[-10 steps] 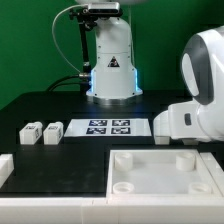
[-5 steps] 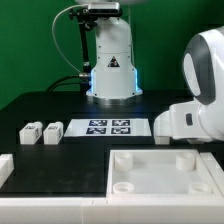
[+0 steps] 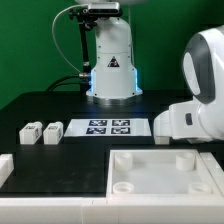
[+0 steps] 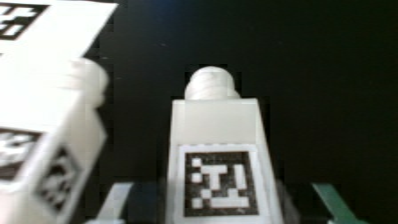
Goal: Assemble one leg
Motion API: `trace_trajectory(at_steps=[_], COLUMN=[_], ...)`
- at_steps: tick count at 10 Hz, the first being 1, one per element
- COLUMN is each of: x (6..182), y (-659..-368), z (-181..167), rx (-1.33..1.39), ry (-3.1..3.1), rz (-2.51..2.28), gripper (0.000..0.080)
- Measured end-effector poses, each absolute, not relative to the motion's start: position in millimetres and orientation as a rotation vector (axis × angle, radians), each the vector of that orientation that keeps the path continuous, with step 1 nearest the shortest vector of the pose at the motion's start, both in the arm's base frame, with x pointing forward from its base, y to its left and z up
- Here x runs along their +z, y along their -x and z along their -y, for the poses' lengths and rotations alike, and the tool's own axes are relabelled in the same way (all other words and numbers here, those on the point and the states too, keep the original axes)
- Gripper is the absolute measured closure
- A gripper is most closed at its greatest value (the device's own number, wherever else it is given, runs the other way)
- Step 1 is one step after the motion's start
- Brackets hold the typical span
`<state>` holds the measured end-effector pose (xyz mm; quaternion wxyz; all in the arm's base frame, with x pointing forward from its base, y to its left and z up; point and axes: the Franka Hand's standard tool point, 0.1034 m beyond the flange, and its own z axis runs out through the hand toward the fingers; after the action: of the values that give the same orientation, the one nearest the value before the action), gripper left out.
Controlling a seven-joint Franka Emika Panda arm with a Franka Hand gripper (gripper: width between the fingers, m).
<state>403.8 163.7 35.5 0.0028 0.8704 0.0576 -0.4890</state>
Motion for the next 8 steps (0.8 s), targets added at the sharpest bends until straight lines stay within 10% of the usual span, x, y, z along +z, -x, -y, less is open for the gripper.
trace_trajectory(at_steps=[3, 5, 8], x=[95.3, 83.1, 114.5], y=[-413, -418, -482], z=[-148, -152, -117], rx=[-1.43, -1.333, -0.897], ry=[-2.788, -2.848, -3.049], rz=[-0.205, -0.202, -0.327], gripper=[0.0509, 0.0509, 0.0508])
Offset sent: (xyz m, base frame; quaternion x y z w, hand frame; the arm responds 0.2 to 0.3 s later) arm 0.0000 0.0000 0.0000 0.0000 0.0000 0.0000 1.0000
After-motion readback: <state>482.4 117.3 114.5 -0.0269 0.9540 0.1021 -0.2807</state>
